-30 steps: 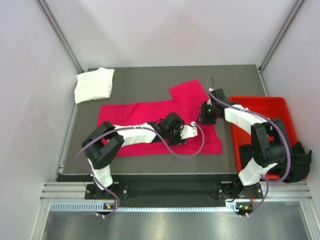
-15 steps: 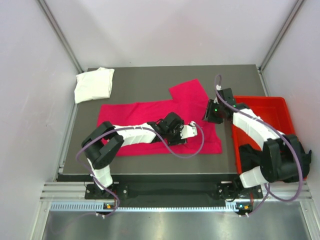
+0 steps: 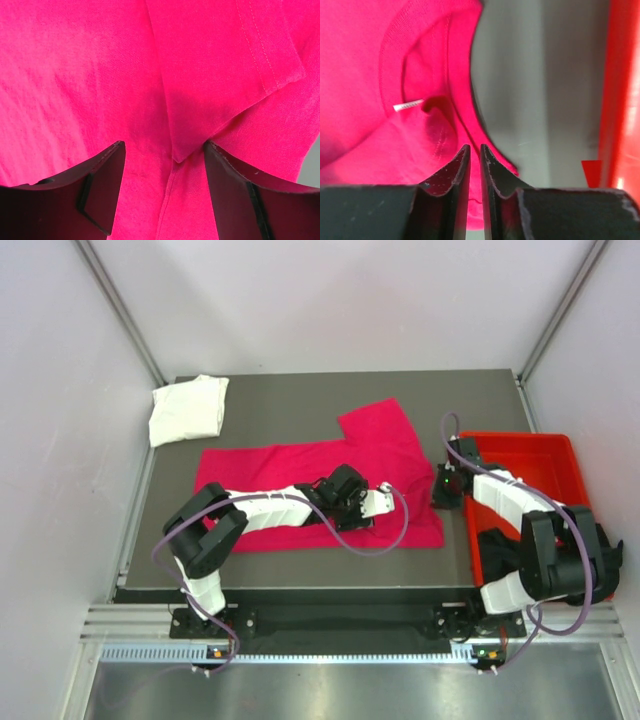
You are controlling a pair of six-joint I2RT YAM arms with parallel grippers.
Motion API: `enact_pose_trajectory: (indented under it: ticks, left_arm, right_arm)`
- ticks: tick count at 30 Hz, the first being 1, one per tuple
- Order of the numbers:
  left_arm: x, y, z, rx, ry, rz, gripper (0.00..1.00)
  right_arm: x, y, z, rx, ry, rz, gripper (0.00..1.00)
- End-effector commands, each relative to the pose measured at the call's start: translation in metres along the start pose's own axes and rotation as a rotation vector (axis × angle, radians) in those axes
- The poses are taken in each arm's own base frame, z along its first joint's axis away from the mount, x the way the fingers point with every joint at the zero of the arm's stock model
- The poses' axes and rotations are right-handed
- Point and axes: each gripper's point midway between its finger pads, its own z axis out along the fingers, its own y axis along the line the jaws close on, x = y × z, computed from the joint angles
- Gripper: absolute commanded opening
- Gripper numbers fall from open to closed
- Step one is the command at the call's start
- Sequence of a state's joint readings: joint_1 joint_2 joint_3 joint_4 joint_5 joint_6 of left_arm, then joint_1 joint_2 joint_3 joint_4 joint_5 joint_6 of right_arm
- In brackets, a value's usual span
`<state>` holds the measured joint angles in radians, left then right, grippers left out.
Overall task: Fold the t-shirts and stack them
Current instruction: Fold the tshirt
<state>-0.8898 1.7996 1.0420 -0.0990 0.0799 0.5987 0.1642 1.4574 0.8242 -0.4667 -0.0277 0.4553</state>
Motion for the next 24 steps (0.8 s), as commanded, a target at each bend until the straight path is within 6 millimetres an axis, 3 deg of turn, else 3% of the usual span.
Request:
enact_pose_trajectory:
  ticks: [1, 13, 24]
  left_arm:
    - [-0.011, 0.009, -0.014, -0.025, -0.015, -0.009, 0.69]
    - [-0.023, 0.018, -0.025, -0.042, -0.023, 0.015, 0.7]
    - [-0.031, 0.03, -0.013, -0.083, -0.042, 0.01, 0.73]
  right_arm:
    - [-0.01, 0.014, 0.001, -0.071, -0.044, -0.025, 0.15]
    - [-0.014, 0.038, 0.013, -0.165, -0.039, -0.039, 0.27]
    - [-0.016, 0.069, 0.02, -0.247, -0.015, -0.05, 0.13]
